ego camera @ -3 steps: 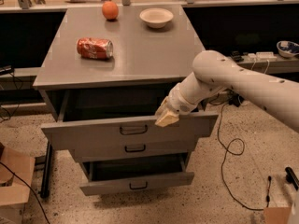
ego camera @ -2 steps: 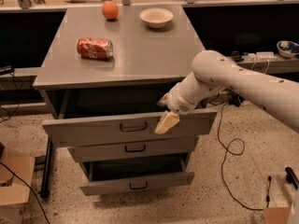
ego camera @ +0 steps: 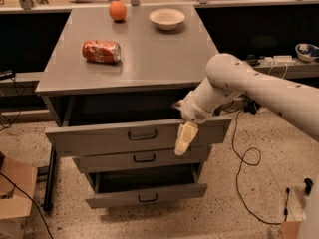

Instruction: Open top drawer

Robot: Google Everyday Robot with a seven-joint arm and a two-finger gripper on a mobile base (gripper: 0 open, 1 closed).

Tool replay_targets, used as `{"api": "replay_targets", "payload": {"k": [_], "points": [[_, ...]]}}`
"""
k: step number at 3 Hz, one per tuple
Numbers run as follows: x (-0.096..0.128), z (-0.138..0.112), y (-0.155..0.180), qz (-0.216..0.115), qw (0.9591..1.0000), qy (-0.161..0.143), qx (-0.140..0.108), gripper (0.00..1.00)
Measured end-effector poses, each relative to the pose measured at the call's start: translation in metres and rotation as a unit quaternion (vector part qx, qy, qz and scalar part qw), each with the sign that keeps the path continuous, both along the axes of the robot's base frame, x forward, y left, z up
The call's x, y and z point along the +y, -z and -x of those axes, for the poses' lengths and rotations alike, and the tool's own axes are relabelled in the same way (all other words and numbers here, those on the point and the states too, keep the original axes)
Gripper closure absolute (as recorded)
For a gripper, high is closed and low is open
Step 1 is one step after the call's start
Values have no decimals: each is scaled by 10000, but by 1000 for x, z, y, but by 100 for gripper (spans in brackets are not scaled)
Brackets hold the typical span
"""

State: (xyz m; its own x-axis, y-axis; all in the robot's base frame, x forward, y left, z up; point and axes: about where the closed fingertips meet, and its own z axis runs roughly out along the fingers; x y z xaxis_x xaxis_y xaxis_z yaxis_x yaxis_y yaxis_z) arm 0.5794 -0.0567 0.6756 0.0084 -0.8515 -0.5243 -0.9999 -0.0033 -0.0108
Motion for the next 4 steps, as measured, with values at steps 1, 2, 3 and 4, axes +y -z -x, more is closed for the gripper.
{"api": "replay_targets", "payload": {"k": [1,2,3,4], "points": [[-36,26,21,240,9974,-424,523,18],[-34,26,13,240,9974,-425,523,42],[-34,26,12,241,9974,-425,524,65],[-48,53,14,431,9946,-344,879,63]]}}
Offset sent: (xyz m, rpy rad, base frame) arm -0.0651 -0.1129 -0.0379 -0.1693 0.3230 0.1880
